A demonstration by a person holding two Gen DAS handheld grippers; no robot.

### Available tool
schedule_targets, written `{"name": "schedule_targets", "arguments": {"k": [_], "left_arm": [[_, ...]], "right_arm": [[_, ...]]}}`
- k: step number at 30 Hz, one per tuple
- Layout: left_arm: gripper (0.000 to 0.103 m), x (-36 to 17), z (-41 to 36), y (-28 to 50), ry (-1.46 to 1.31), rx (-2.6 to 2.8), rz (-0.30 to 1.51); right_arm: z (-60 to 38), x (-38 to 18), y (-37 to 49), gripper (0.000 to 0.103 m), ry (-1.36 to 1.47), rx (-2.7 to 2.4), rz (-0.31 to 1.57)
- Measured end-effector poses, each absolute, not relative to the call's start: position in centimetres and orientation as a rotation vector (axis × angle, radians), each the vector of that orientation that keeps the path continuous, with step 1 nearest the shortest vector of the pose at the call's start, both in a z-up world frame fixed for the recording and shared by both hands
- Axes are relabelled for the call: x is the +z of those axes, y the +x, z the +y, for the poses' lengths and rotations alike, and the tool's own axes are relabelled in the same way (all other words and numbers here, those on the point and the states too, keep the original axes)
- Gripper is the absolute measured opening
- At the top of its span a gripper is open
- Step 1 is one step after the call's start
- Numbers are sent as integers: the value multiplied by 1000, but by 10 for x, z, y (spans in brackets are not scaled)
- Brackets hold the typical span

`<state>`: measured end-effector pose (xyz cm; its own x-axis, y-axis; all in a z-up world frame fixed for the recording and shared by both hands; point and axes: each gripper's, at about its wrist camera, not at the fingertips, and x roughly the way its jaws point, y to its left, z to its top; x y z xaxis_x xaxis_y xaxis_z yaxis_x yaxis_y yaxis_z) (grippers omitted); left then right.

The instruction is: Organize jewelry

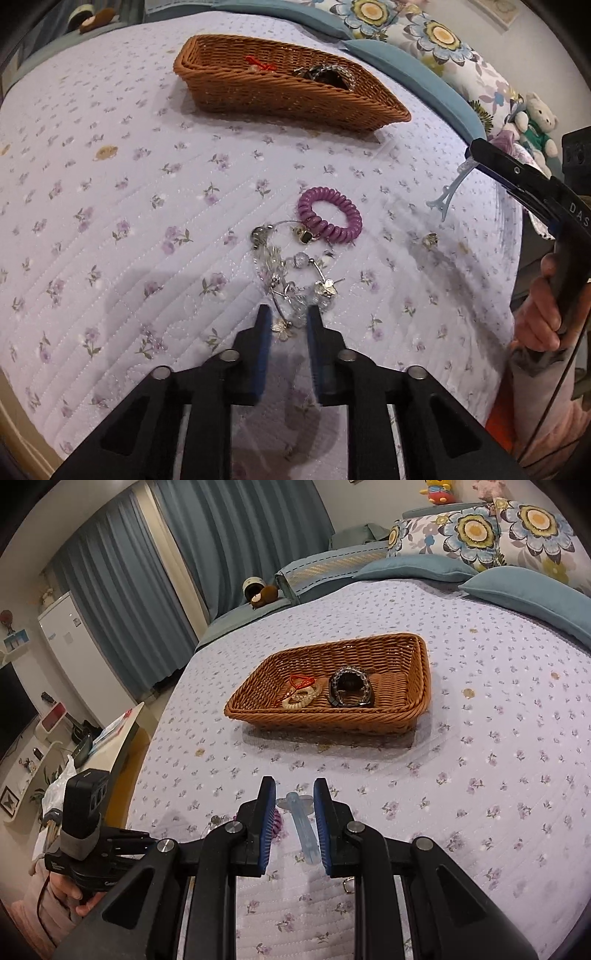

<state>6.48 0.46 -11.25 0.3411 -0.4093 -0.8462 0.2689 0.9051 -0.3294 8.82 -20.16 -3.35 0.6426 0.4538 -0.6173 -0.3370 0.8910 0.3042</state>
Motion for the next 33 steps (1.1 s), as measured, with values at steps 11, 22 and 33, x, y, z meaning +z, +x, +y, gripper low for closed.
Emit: {"name": "schedule_targets", "arguments": {"k": [11, 22, 33], "left_arm": [[0, -74, 21, 57, -227, -483, 1044], [6, -99, -13, 88, -65, -433, 1099], [33, -113, -35, 89, 123, -408, 1115]], "right_arm": [[-204, -24, 81, 23, 185, 489, 712], [-204, -23, 80, 23, 188, 498, 715], [-201, -25, 81, 23, 175, 506, 725]]}}
